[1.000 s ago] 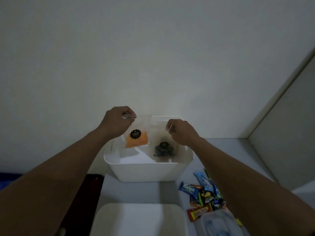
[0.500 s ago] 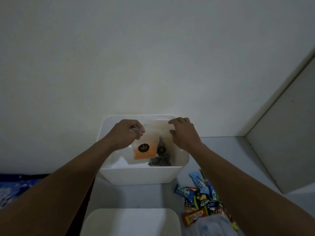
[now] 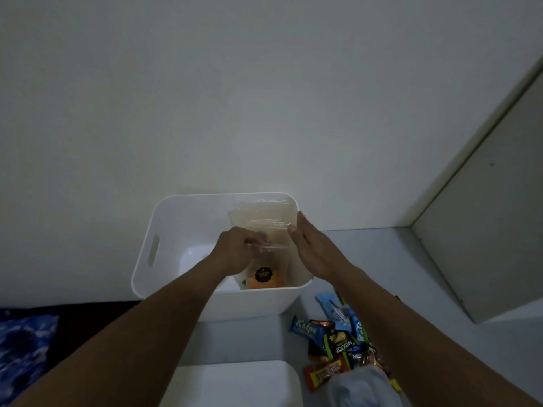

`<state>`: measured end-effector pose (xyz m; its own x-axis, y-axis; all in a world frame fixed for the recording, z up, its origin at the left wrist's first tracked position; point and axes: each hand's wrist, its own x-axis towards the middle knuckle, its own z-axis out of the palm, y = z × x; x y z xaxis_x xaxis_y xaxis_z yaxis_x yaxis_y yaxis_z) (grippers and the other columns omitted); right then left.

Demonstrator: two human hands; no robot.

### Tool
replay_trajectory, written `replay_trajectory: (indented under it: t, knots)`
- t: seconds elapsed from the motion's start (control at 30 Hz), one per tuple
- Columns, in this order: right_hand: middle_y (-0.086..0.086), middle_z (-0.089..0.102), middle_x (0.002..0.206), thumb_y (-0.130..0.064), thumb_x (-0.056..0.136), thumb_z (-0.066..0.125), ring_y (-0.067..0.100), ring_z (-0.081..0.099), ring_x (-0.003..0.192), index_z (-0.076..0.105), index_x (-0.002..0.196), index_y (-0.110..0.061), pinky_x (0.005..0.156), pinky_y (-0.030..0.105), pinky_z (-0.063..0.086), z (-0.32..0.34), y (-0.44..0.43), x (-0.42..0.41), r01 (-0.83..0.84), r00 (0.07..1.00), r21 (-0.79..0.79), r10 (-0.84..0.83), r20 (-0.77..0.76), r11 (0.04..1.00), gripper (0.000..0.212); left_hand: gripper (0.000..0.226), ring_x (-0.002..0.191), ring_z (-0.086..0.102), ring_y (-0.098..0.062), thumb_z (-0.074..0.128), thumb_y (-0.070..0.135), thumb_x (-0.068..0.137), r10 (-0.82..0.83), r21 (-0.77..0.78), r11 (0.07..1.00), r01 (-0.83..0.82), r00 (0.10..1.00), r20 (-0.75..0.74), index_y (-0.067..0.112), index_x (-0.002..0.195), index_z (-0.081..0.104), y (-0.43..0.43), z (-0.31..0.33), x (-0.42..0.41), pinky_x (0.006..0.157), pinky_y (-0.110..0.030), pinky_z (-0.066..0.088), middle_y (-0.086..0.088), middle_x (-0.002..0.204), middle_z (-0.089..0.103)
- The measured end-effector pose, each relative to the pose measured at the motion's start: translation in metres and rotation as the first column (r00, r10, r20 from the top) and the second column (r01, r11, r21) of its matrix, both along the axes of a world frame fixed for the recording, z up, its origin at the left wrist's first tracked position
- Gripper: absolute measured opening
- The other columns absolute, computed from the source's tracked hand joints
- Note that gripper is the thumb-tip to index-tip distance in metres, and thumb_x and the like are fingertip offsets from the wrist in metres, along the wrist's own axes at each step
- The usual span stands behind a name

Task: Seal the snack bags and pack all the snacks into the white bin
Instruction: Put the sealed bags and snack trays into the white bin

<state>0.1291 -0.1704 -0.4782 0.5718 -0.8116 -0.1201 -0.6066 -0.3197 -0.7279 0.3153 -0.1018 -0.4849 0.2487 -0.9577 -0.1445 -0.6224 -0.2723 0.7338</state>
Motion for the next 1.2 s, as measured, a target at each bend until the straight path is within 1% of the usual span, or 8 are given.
replay_trajectory:
  t: [0.07, 0.2, 0.37, 0.53, 0.67, 0.83, 1.07, 1.2]
  knots:
    - [-0.002, 0.014, 0.165, -0.050, 0.105, 0.021, 0.012, 0.016, 0.151, 0.010, 0.158, -0.021, 0.115, 0.024, 0.012, 0.002, 0.001, 0.000, 0.018, 1.000, 0.024, -0.019, 0.014, 1.000, 0.061, 0.015, 0.083, 0.055, -0.009, 0.073, 0.009, 0.086, 0.036, -0.039, 0.999, -0.032, 0.994, 0.104, 0.019, 0.095, 0.078, -0.002, -0.005, -0.002, 0.072, -0.013, 0.040, 0.010, 0.087, 0.061]
    - [-0.003, 0.017, 0.164, -0.052, 0.104, 0.021, 0.014, 0.020, 0.150, 0.011, 0.158, -0.023, 0.113, 0.024, 0.015, 0.006, 0.003, 0.001, 0.033, 0.999, 0.047, -0.034, 0.019, 0.998, 0.061, 0.013, 0.082, 0.065, -0.018, 0.074, 0.009, 0.081, 0.143, -0.060, 0.989, -0.134, 0.970, 0.195, 0.022, 0.080, 0.077, -0.010, -0.010, -0.003, 0.072, -0.024, 0.049, 0.000, 0.091, 0.072]
    - [-0.003, 0.017, 0.164, -0.050, 0.105, 0.021, 0.016, 0.019, 0.150, 0.010, 0.158, -0.024, 0.114, 0.027, 0.017, 0.012, 0.004, 0.000, 0.006, 1.000, 0.040, -0.005, -0.019, 0.999, 0.060, 0.010, 0.076, 0.064, -0.016, 0.074, 0.023, 0.085, 0.177, -0.034, 0.984, -0.177, 0.921, 0.346, 0.025, 0.095, 0.074, -0.010, -0.011, -0.011, 0.067, -0.023, 0.046, 0.002, 0.095, 0.073]
    - [0.001, 0.016, 0.165, -0.052, 0.104, 0.022, 0.016, 0.015, 0.151, 0.014, 0.158, -0.018, 0.119, 0.034, 0.015, 0.021, 0.005, -0.007, -0.009, 0.995, 0.005, 0.009, -0.098, 1.000, 0.063, 0.024, 0.087, 0.065, -0.020, 0.075, 0.029, 0.083, 0.179, -0.022, 0.983, -0.184, 0.911, 0.371, 0.020, 0.105, 0.071, -0.004, 0.001, -0.014, 0.074, -0.028, 0.049, -0.002, 0.104, 0.071]
    - [0.004, 0.024, 0.163, -0.050, 0.105, 0.025, 0.018, 0.022, 0.149, 0.020, 0.156, -0.016, 0.118, 0.033, 0.019, 0.031, 0.010, -0.017, -0.054, 0.988, -0.034, 0.048, -0.146, 0.998, 0.062, 0.025, 0.099, 0.064, -0.024, 0.068, 0.028, 0.087, 0.212, -0.074, 0.977, -0.199, 0.917, 0.337, 0.017, 0.109, 0.069, 0.005, 0.019, -0.026, 0.079, -0.031, 0.049, -0.005, 0.110, 0.070]
    - [0.008, 0.021, 0.163, -0.050, 0.104, 0.028, 0.021, 0.019, 0.150, 0.016, 0.157, -0.013, 0.119, 0.035, 0.017, 0.041, 0.017, -0.040, -0.082, 0.974, -0.077, 0.064, -0.218, 0.994, 0.066, 0.023, 0.097, 0.062, -0.023, 0.065, 0.031, 0.088, 0.198, -0.144, 0.976, -0.162, 0.935, 0.294, 0.019, 0.108, 0.069, 0.033, 0.039, -0.055, 0.075, -0.028, 0.044, -0.004, 0.111, 0.068]
    - [0.009, 0.019, 0.164, -0.049, 0.104, 0.029, 0.021, 0.015, 0.151, 0.016, 0.157, -0.012, 0.121, 0.038, 0.017, 0.041, 0.058, -0.105, -0.118, 0.968, -0.127, 0.086, -0.235, 0.985, 0.066, 0.029, 0.105, 0.057, -0.028, 0.059, 0.031, 0.092, 0.269, -0.319, 0.934, -0.159, 0.901, 0.340, 0.018, 0.117, 0.065, 0.100, 0.045, -0.132, 0.084, -0.037, 0.049, -0.008, 0.115, 0.065]
    - [0.011, 0.022, 0.162, -0.047, 0.104, 0.033, 0.026, 0.022, 0.149, 0.017, 0.157, -0.013, 0.120, 0.042, 0.023, 0.019, 0.095, -0.153, -0.132, 0.962, -0.086, 0.106, -0.252, 0.988, 0.065, 0.035, 0.114, 0.051, -0.027, 0.058, 0.035, 0.094, 0.289, -0.281, 0.937, -0.208, 0.914, 0.286, 0.021, 0.126, 0.058, 0.137, 0.022, -0.188, 0.091, -0.040, 0.047, -0.006, 0.123, 0.060]
